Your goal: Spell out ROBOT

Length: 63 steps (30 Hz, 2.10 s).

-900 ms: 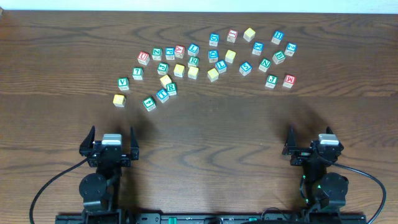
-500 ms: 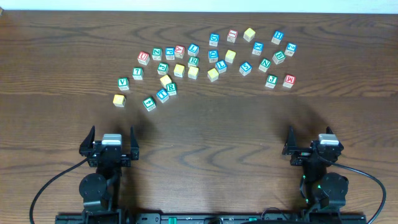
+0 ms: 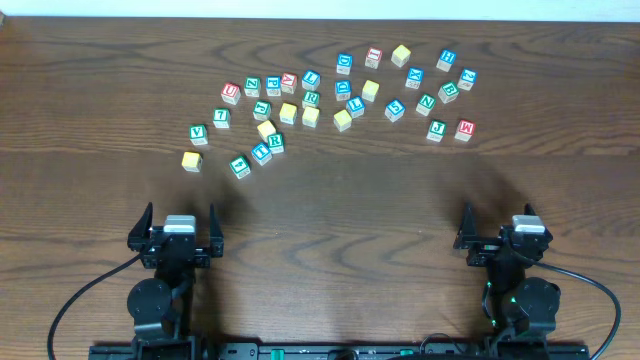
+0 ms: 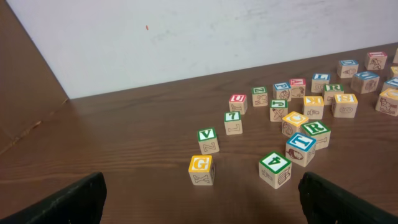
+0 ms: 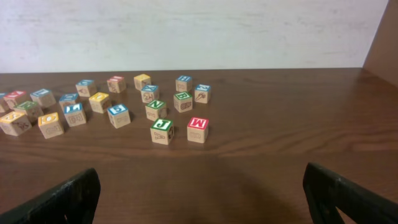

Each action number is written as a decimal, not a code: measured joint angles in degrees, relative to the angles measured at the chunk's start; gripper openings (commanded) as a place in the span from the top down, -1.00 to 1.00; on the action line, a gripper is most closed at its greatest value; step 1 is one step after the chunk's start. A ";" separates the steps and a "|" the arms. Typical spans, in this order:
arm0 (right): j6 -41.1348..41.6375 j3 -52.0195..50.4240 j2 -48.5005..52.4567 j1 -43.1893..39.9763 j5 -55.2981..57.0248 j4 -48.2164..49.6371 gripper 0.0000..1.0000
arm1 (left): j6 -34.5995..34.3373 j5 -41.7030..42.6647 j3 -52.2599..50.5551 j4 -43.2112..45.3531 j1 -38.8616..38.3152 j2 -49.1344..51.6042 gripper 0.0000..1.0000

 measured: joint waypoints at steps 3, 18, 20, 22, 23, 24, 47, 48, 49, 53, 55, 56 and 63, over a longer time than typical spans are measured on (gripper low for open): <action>0.00 0.00 0.00 0.00 0.02 0.00 -0.99 | 0.00 0.00 0.00 -0.02 0.00 0.00 -0.96; 0.00 0.00 0.00 0.00 0.02 0.00 -0.98 | 0.00 0.00 0.00 -0.02 0.00 0.00 -0.95; 0.00 0.00 0.00 0.00 0.02 0.00 -0.99 | 0.00 0.02 0.00 0.00 0.00 0.00 -0.96; 0.00 0.00 0.00 0.00 0.02 0.00 -0.98 | 0.00 0.00 0.00 -0.02 0.00 0.00 -0.95; 0.00 0.00 0.00 0.00 0.02 -0.02 -0.99 | -0.02 0.00 0.00 -0.02 0.00 0.00 -0.95; 0.00 0.00 0.00 0.00 0.02 0.00 -0.99 | 0.00 0.02 0.00 0.00 0.00 0.00 -0.96; 0.00 0.00 0.00 0.00 0.00 0.00 -0.98 | 0.00 0.00 0.00 0.00 0.00 0.00 -0.96; 0.00 0.00 0.00 0.00 0.02 0.00 -0.98 | -0.02 0.02 0.00 0.00 0.00 0.00 -0.95; 0.00 0.00 0.00 0.00 0.02 -0.02 -0.99 | -0.02 0.02 0.00 0.00 0.00 0.00 -0.95; 0.00 0.00 0.00 0.00 0.00 0.00 -0.99 | -1.03 0.09 0.00 0.00 0.00 0.00 -0.95; 0.00 0.00 0.00 0.00 0.02 0.00 -0.98 | -3.02 0.15 0.00 0.04 0.00 0.00 -0.95; 0.00 0.00 0.00 0.00 0.02 0.00 -0.99 | -3.89 0.22 0.02 0.04 0.00 0.00 -0.95; 0.00 0.00 0.02 0.00 0.00 -0.02 -0.99 | -8.15 1.90 3.67 -1.49 0.00 4.15 -0.95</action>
